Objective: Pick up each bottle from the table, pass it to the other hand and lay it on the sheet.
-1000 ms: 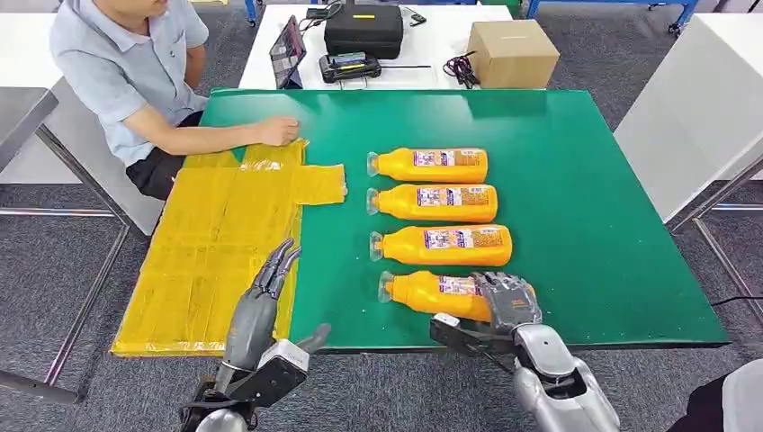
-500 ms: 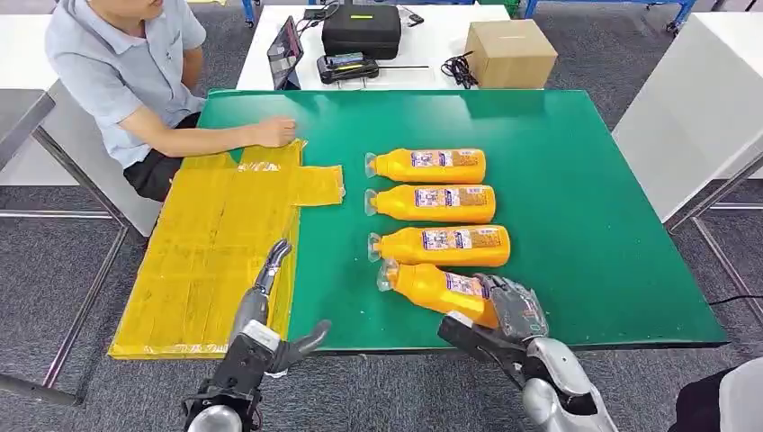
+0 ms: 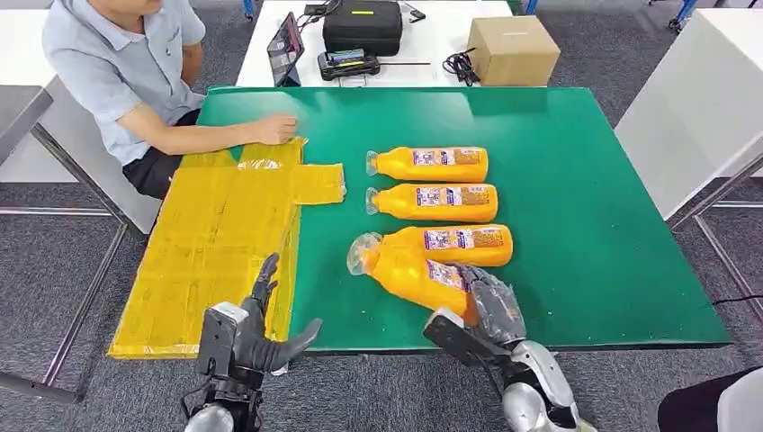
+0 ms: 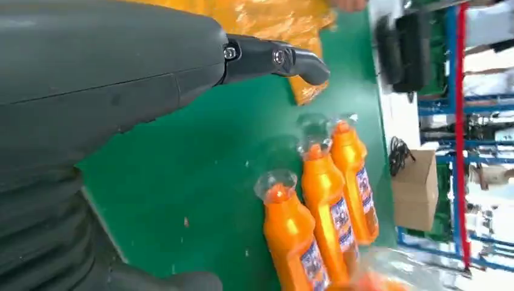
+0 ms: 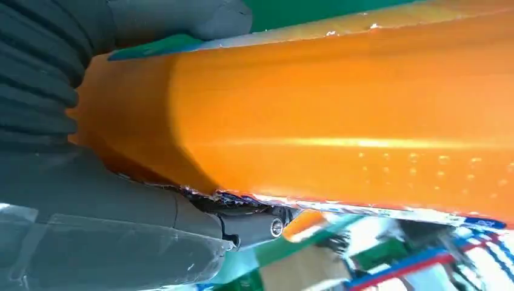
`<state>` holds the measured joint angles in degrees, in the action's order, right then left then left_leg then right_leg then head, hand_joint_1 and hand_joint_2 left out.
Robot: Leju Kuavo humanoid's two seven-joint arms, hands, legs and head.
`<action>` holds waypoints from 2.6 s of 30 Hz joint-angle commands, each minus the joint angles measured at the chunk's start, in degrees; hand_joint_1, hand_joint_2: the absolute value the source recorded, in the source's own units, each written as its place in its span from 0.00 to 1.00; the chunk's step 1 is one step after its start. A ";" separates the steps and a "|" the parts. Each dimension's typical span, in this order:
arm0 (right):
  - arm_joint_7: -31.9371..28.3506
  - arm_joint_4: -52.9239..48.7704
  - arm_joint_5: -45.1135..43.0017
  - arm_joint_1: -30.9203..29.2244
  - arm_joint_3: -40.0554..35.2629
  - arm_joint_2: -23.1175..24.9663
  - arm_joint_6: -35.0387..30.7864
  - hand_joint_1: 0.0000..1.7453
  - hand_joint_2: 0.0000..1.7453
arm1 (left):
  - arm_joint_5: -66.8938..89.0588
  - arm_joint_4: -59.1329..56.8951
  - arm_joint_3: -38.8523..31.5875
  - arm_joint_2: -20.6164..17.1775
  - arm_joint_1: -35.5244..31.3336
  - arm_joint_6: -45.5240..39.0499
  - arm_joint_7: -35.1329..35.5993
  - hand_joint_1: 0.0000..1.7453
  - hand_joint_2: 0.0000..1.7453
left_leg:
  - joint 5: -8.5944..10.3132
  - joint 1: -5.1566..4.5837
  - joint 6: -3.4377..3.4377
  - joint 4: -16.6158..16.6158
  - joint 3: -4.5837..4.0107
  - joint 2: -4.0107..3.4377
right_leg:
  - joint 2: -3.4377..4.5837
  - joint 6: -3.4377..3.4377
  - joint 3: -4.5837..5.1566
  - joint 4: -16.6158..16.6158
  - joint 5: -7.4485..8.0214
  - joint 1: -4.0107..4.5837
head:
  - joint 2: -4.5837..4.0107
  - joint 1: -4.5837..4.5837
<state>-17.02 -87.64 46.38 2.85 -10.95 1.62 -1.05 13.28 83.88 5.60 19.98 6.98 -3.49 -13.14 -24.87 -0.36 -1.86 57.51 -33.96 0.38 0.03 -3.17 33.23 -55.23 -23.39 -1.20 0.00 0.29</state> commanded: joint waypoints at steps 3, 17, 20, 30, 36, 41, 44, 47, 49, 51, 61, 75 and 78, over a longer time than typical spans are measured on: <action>-2.73 4.71 -6.40 -7.08 -3.30 5.44 1.38 1.00 1.00 | -11.07 -13.25 1.97 -1.25 -3.22 5.71 -2.85 0.00 1.00 | -0.05 0.05 0.14 -0.03 0.16 -0.09 | 0.09 0.16 -0.10 0.00 -0.03 0.06 | 0.00 0.02; -3.49 15.77 -5.69 -12.01 -9.23 8.26 -1.09 1.00 1.00 | -18.52 -14.99 6.92 -3.47 -5.12 7.99 -5.58 0.00 1.00 | -0.04 0.10 0.13 -0.08 0.15 -0.11 | 0.14 0.17 -0.12 0.06 -0.01 0.09 | 0.00 0.00; -3.09 19.33 -5.90 -13.22 -11.17 9.02 -0.84 1.00 1.00 | -17.97 -14.96 7.65 -3.68 -6.34 5.47 -5.72 0.00 1.00 | 0.00 0.07 0.09 -0.07 0.07 -0.03 | 0.08 0.12 -0.05 0.06 0.01 0.06 | 0.00 0.02; -3.05 22.51 -5.84 -13.83 -12.58 10.31 -2.32 1.00 1.00 | -17.80 -15.74 7.82 -3.66 -7.82 3.86 -5.72 0.00 1.00 | -0.04 0.14 0.13 -0.04 0.14 -0.10 | 0.13 0.17 -0.12 0.05 -0.01 0.13 | 0.00 0.02; -2.61 29.33 -4.54 -16.72 -19.43 10.43 -8.40 1.00 1.00 | -22.66 -15.82 9.29 -3.36 -10.31 -1.36 -7.12 0.00 1.00 | -0.08 0.16 0.14 -0.02 0.17 -0.07 | 0.11 0.18 -0.18 0.06 -0.04 0.15 | 0.00 0.02; -2.66 29.43 -4.43 -16.96 -21.60 10.05 -10.10 1.00 1.00 | -25.45 -15.79 10.12 -3.69 -10.95 -2.32 -7.24 0.00 1.00 | -0.05 0.15 0.15 0.00 0.10 0.02 | 0.02 0.19 -0.12 0.01 -0.05 0.13 | 0.00 0.00; -2.14 30.12 -5.44 -17.38 -22.09 9.76 -10.75 1.00 1.00 | -30.24 -15.70 10.94 -4.12 -10.74 1.13 -5.27 0.00 1.00 | -0.05 0.14 0.14 -0.02 0.12 -0.01 | 0.04 0.18 -0.12 0.01 -0.05 0.13 | 0.00 0.00; -2.26 30.80 -5.69 -17.68 -22.34 9.71 -11.14 1.00 1.00 | -30.41 -15.35 11.77 -4.52 -10.65 1.31 -5.49 0.00 1.00 | -0.02 0.10 0.10 -0.05 0.06 0.06 | 0.00 0.13 -0.08 0.04 -0.03 0.08 | 0.00 0.00; -2.66 31.72 -6.67 -18.02 -22.95 9.65 -11.07 1.00 1.00 | -30.85 -15.03 12.95 -4.87 -10.85 0.50 -5.94 0.00 1.00 | 0.00 0.08 0.07 -0.06 0.02 0.02 | 0.05 0.10 -0.02 0.04 -0.01 0.06 | 0.00 0.02; -2.68 32.49 -7.38 -18.12 -23.27 9.80 -10.99 1.00 1.00 | -31.42 -15.39 13.47 -5.04 -11.34 0.31 -5.77 0.00 1.00 | -0.02 0.11 0.10 -0.03 0.04 0.05 | 0.00 0.13 -0.06 0.03 -0.04 0.09 | 0.00 0.02; -2.82 33.06 -7.76 -18.36 -23.55 9.81 -11.43 1.00 1.00 | -31.93 -15.61 13.97 -5.25 -11.58 0.31 -5.79 0.97 1.00 | 0.00 0.10 0.10 -0.04 0.00 0.10 | -0.05 0.13 0.00 0.02 -0.04 0.08 | 0.00 -0.02; -3.09 34.69 -13.28 -20.06 -25.66 8.88 -11.62 0.00 1.00 | -31.74 -16.63 16.48 -6.14 -13.88 -5.14 -9.37 1.00 1.00 | -0.02 0.12 0.11 0.00 -0.04 0.10 | -0.05 0.14 0.02 0.01 -0.05 0.10 | 0.00 0.00; -2.99 34.90 -13.82 -20.36 -25.96 8.65 -11.50 0.00 1.00 | -31.44 -17.02 16.44 -6.07 -14.26 -6.59 -9.96 1.00 1.00 | 0.00 0.11 0.10 -0.05 -0.02 0.09 | -0.04 0.12 0.00 0.05 -0.04 0.09 | 0.00 0.00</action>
<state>-20.28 -57.09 33.68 -14.27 -33.57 12.41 -12.92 -18.65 70.05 19.08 16.28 -4.06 -7.84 -22.36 -24.84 -0.31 -1.86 57.52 -34.18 0.50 0.01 -3.17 33.44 -55.25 -23.40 -1.18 0.00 0.28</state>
